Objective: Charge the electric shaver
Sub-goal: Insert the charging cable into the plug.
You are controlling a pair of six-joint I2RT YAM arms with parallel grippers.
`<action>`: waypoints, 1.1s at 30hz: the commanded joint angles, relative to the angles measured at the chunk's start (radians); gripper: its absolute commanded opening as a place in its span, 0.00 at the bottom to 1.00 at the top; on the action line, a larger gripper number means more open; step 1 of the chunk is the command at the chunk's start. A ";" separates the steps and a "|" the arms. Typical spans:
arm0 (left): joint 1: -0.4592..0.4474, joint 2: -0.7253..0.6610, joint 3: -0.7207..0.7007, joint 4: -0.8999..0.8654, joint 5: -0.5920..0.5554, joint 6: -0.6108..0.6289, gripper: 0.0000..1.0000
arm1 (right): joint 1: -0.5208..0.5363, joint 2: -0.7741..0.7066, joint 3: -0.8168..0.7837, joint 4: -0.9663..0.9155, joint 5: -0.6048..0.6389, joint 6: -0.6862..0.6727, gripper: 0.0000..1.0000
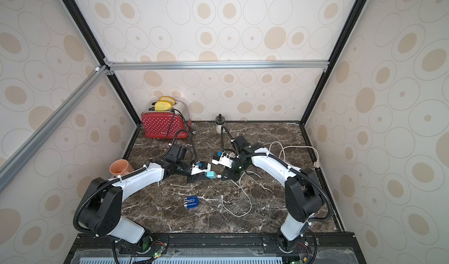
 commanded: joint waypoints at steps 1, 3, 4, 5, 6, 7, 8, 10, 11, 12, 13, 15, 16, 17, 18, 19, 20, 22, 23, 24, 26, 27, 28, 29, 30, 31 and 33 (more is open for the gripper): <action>-0.001 -0.002 0.022 -0.009 0.029 0.022 0.00 | 0.012 0.014 0.011 -0.009 -0.014 -0.023 0.00; -0.001 -0.005 0.022 -0.008 0.035 0.018 0.00 | 0.016 0.018 0.015 -0.011 -0.010 -0.024 0.00; -0.001 -0.006 0.023 -0.005 0.038 0.017 0.00 | 0.017 0.018 0.014 -0.008 -0.010 -0.023 0.00; -0.001 -0.006 0.024 -0.004 0.041 0.013 0.00 | 0.017 0.019 0.014 -0.004 -0.013 -0.023 0.00; -0.002 -0.007 0.024 -0.001 0.044 0.010 0.00 | 0.018 0.019 0.013 0.001 -0.016 -0.023 0.00; -0.003 -0.009 0.023 0.003 0.046 0.007 0.00 | 0.022 0.021 0.017 0.005 -0.015 -0.024 0.00; -0.003 -0.010 0.022 0.006 0.050 0.004 0.00 | 0.023 0.024 0.019 0.007 -0.019 -0.025 0.00; -0.004 -0.012 0.022 0.017 0.060 -0.007 0.00 | 0.025 0.033 0.025 0.013 -0.018 -0.030 0.00; -0.003 -0.014 0.022 0.020 0.062 -0.010 0.00 | 0.025 0.035 0.029 0.015 -0.017 -0.033 0.00; -0.004 -0.017 0.022 0.022 0.062 -0.012 0.00 | 0.025 0.038 0.033 0.013 -0.012 -0.036 0.00; -0.003 -0.019 0.022 0.021 0.059 -0.012 0.00 | 0.024 0.039 0.040 0.013 -0.008 -0.037 0.00; -0.004 -0.022 0.019 0.024 0.062 -0.012 0.00 | 0.025 0.038 0.046 0.015 -0.015 -0.040 0.00; -0.005 -0.021 0.018 0.025 0.066 -0.015 0.00 | 0.025 0.037 0.049 0.022 -0.027 -0.037 0.00; -0.006 -0.020 0.016 0.028 0.069 -0.018 0.00 | 0.024 0.037 0.049 0.029 -0.037 -0.033 0.00; -0.010 -0.018 0.016 0.028 0.069 -0.017 0.00 | 0.024 0.037 0.051 0.036 -0.038 -0.028 0.00; -0.011 -0.019 0.015 0.028 0.070 -0.017 0.00 | 0.024 0.039 0.054 0.040 -0.036 -0.026 0.00; -0.012 -0.018 0.013 0.030 0.071 -0.016 0.00 | 0.025 0.041 0.058 0.038 -0.028 -0.025 0.00; -0.013 -0.023 0.013 0.033 0.071 -0.016 0.00 | 0.025 0.054 0.074 0.020 0.000 -0.030 0.00; -0.012 -0.023 0.015 0.034 0.072 -0.021 0.00 | 0.025 0.058 0.079 0.014 0.011 -0.030 0.00; -0.012 -0.024 0.015 0.039 0.074 -0.025 0.00 | 0.024 0.061 0.087 0.005 0.013 -0.032 0.00; -0.012 -0.025 0.013 0.058 0.079 -0.041 0.00 | 0.025 0.061 0.087 0.005 -0.012 -0.034 0.00; -0.012 -0.024 0.012 0.067 0.082 -0.048 0.00 | 0.027 0.058 0.081 0.015 -0.029 -0.036 0.00; -0.012 -0.023 0.010 0.074 0.084 -0.052 0.00 | 0.029 0.052 0.072 0.029 -0.035 -0.034 0.00; -0.012 -0.021 0.009 0.080 0.088 -0.057 0.00 | 0.033 0.045 0.058 0.048 -0.033 -0.036 0.00; -0.013 -0.022 0.008 0.084 0.091 -0.060 0.00 | 0.034 0.039 0.045 0.063 -0.028 -0.039 0.00; -0.013 -0.024 0.007 0.089 0.093 -0.065 0.00 | 0.035 0.036 0.036 0.069 -0.026 -0.046 0.00; -0.013 -0.029 0.005 0.099 0.102 -0.077 0.00 | 0.034 0.028 0.008 0.088 -0.029 -0.077 0.00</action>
